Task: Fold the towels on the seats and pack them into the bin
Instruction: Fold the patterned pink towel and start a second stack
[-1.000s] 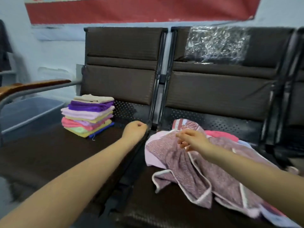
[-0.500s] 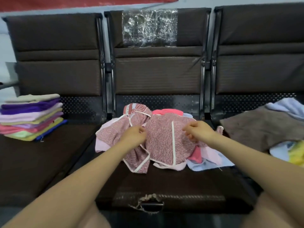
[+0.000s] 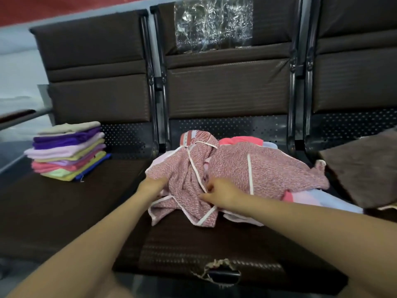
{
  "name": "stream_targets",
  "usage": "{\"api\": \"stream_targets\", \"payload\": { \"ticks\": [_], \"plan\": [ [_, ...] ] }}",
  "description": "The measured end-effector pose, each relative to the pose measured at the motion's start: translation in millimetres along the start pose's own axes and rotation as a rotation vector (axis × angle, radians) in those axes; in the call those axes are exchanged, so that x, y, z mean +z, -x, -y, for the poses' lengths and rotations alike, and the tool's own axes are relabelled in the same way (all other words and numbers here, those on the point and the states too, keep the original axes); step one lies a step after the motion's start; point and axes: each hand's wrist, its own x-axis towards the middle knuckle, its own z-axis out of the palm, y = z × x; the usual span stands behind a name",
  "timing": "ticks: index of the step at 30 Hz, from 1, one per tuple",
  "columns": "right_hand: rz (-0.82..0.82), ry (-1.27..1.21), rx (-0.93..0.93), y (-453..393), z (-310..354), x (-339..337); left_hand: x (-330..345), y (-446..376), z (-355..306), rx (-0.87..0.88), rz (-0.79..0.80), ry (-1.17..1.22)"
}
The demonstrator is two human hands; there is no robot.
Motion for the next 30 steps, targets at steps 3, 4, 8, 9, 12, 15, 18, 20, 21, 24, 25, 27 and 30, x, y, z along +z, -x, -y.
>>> {"api": "stream_targets", "payload": {
  "ticks": [3, 4, 8, 9, 12, 15, 18, 20, 21, 24, 25, 27, 30],
  "plan": [
    [0.009, -0.067, 0.014, -1, -5, 3, 7, 1, 8, 0.003, 0.025, 0.147],
    [0.021, -0.157, 0.031, 1, -6, 1, 9, 1, 10, 0.013, 0.019, 0.152],
    [0.033, -0.680, 0.128, 11, 5, -16, 10, 7, 9, 0.003, 0.055, 0.277],
    [0.001, -0.823, 0.137, 10, 9, -21, 9, 10, 7, -0.014, 0.075, 0.311],
    [-0.030, -1.287, 0.118, 5, 20, -46, 8, 21, -3, -0.094, 0.194, 0.476],
    [-0.124, -1.373, 0.141, 5, 20, -70, 4, 31, -22, -0.142, 0.330, 0.635],
    [-0.272, -1.471, 0.143, 11, 7, -101, -10, 42, -48, 0.046, 0.311, 0.810],
    [-0.376, -1.544, 0.113, 16, -4, -121, -22, 54, -64, 0.248, 0.326, 0.935],
    [-0.410, -1.577, 0.093, 19, -10, -130, -25, 62, -71, 0.341, 0.323, 0.951],
    [-0.402, -1.615, 0.074, 27, -15, -147, -27, 76, -81, 0.475, 0.285, 0.960],
    [-0.408, -1.621, 0.073, 30, -16, -153, -26, 78, -84, 0.471, 0.303, 0.996],
    [-0.455, -1.653, 0.091, 33, -20, -162, -23, 82, -86, 0.453, 0.334, 1.016],
    [-0.522, -1.617, 0.160, 26, -43, -162, -8, 81, -75, 0.455, 0.227, 0.690]
  ]
}}
